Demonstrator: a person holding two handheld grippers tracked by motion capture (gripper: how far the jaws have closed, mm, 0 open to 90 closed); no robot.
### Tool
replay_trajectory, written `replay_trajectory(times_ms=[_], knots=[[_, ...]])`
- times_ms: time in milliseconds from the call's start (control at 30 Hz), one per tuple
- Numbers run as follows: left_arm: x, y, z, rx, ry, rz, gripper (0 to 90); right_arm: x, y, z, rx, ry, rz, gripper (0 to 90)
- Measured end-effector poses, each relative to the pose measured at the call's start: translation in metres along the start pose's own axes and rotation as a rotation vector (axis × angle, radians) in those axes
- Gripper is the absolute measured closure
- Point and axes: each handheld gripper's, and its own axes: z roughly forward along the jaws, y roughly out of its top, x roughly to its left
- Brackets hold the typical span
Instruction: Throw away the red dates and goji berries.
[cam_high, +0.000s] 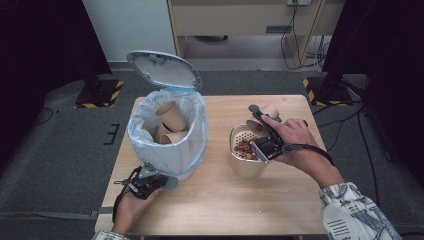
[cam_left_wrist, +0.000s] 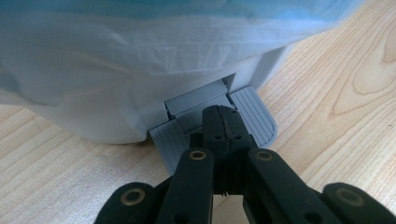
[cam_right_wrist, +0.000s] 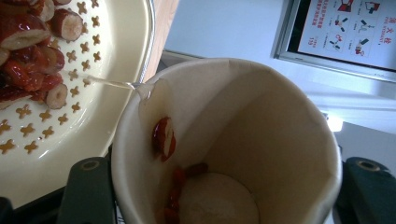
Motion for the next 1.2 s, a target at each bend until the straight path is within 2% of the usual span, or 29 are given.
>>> replay_trajectory(times_ms=[567,667,1167,1200], knots=[[0.0000,0.0000,0.0000,0.000,-0.001,0.000,90.0,-0.0027,0.0031,0.0012,-0.009,-0.010,-0.002,33.5],[-0.0001,0.0000,0.0000,0.000,0.000,0.000,90.0,-0.0032,0.0024,0.0005,-0.004,-0.013,0.010,33.5],[-0.0002,0.0000,0.0000,0.000,0.000,0.001,90.0,-0.0053,0.0036,-0.0030,-0.011,-0.038,-0.004,33.5],[-0.0001,0.0000,0.0000,0.000,0.000,0.001,90.0,-0.0053,0.0037,-0.0029,-0.008,-0.041,-0.017,33.5]])
